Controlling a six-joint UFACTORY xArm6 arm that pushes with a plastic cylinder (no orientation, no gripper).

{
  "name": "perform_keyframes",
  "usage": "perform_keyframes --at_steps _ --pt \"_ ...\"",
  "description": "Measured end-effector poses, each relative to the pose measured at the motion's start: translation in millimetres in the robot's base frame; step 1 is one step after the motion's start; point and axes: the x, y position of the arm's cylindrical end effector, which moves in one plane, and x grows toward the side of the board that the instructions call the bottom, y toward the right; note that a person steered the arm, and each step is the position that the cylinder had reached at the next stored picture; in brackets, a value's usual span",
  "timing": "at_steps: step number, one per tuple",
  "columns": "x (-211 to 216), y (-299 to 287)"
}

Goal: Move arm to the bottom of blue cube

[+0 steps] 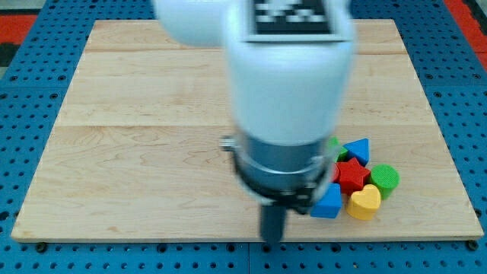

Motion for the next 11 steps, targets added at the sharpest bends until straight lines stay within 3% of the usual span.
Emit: perform_keyframes --at_steps 1,11 --pt "0.2 24.1" --pt "-0.8 59.5"
